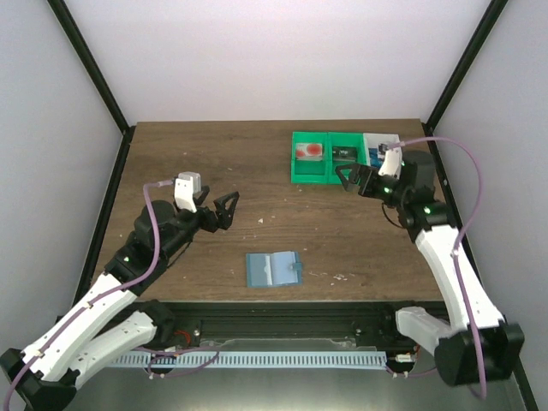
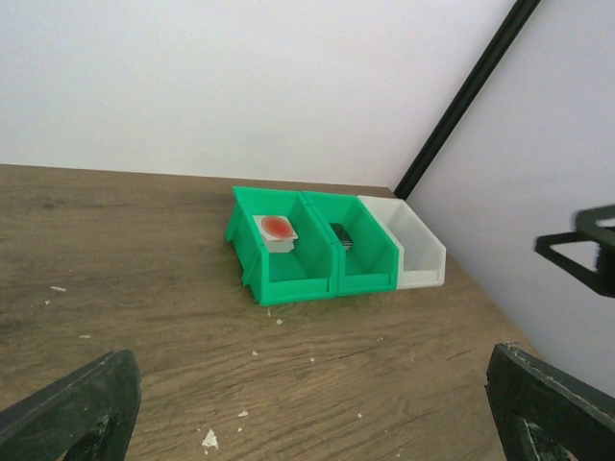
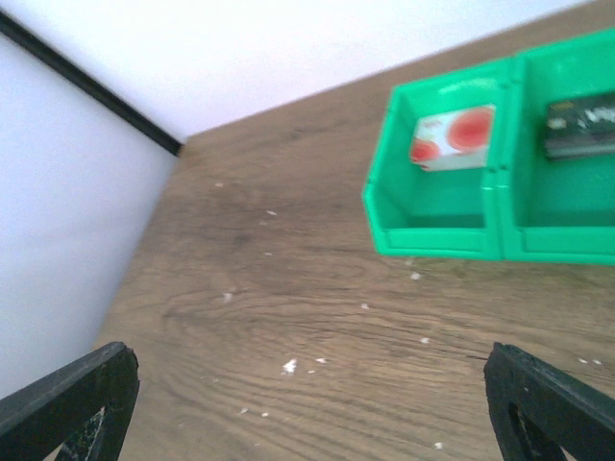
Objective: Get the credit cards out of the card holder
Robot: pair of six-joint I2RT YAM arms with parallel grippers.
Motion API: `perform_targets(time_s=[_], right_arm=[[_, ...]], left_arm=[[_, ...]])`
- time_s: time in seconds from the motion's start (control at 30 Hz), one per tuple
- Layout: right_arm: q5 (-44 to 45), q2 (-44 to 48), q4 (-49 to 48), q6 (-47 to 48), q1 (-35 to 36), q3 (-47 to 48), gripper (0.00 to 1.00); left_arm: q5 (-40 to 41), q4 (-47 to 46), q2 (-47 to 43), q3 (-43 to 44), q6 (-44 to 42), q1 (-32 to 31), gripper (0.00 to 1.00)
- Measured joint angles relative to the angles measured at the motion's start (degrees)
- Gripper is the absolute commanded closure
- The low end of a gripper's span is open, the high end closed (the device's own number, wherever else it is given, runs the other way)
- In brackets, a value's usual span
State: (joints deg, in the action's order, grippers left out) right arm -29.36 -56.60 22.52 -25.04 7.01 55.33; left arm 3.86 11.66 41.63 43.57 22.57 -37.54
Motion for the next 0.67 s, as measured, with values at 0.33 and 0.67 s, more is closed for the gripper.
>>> perform_targets(time_s=[0.33,0.67], right_arm=[[-2.14,12.98,6.69,0.52,0.02,-3.91,0.0],[-2.49,16.55,10.91,0.55,0.02,-7.17,0.0]], left_arm=[[1.09,2.8,-0.57,2.25,2.78,0.0,0.0],[2.47,3.63,-3.52,0.42,4.72,0.0,0.0]])
